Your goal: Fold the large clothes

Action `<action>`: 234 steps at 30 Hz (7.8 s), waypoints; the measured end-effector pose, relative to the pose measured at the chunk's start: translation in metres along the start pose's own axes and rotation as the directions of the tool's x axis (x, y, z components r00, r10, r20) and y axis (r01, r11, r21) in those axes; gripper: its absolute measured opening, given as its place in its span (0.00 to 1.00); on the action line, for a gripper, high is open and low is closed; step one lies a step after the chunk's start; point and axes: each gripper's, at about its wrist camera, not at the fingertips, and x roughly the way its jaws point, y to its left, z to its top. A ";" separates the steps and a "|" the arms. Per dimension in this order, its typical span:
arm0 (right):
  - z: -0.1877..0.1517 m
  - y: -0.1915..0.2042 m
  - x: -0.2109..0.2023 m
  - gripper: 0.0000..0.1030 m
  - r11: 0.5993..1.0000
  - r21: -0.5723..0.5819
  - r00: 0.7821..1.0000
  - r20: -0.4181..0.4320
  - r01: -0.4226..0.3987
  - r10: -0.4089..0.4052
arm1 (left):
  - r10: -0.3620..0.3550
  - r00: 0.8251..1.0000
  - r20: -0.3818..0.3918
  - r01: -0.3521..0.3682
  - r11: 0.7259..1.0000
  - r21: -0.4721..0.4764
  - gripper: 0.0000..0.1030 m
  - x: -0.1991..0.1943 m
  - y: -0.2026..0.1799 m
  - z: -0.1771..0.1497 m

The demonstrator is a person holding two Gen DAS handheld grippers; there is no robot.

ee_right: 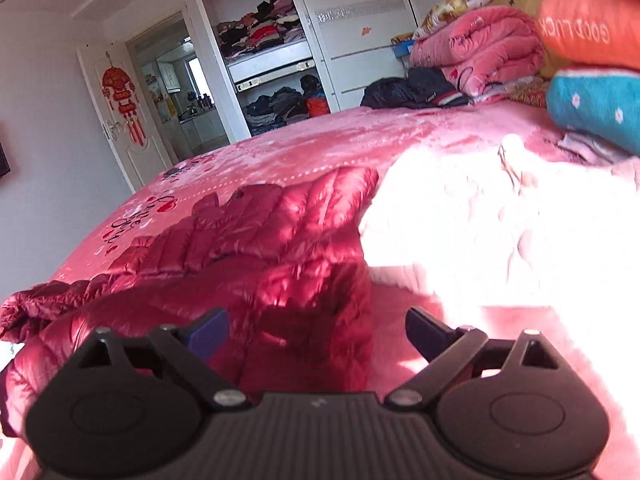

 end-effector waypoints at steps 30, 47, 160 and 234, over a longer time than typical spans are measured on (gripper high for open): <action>-0.074 0.002 -0.033 0.04 0.898 0.378 0.922 -0.217 -0.224 0.321 | -0.075 0.997 -0.031 0.074 0.997 -0.029 0.77 -0.084 -0.010 -0.042; -0.046 -0.043 -0.167 0.02 0.911 0.361 0.964 -0.097 -0.198 0.248 | -0.118 0.993 0.014 0.119 0.993 -0.017 0.89 -0.112 -0.021 -0.034; -0.053 0.015 0.059 0.99 0.895 -0.434 0.977 -0.213 -0.104 0.010 | -0.791 0.453 -0.412 0.884 0.338 0.323 0.10 -0.184 -0.585 -0.066; -0.068 0.012 0.067 0.99 0.910 -0.407 0.992 -0.118 -0.080 0.034 | -0.058 0.974 0.219 0.217 0.512 -0.831 0.70 0.030 0.208 0.029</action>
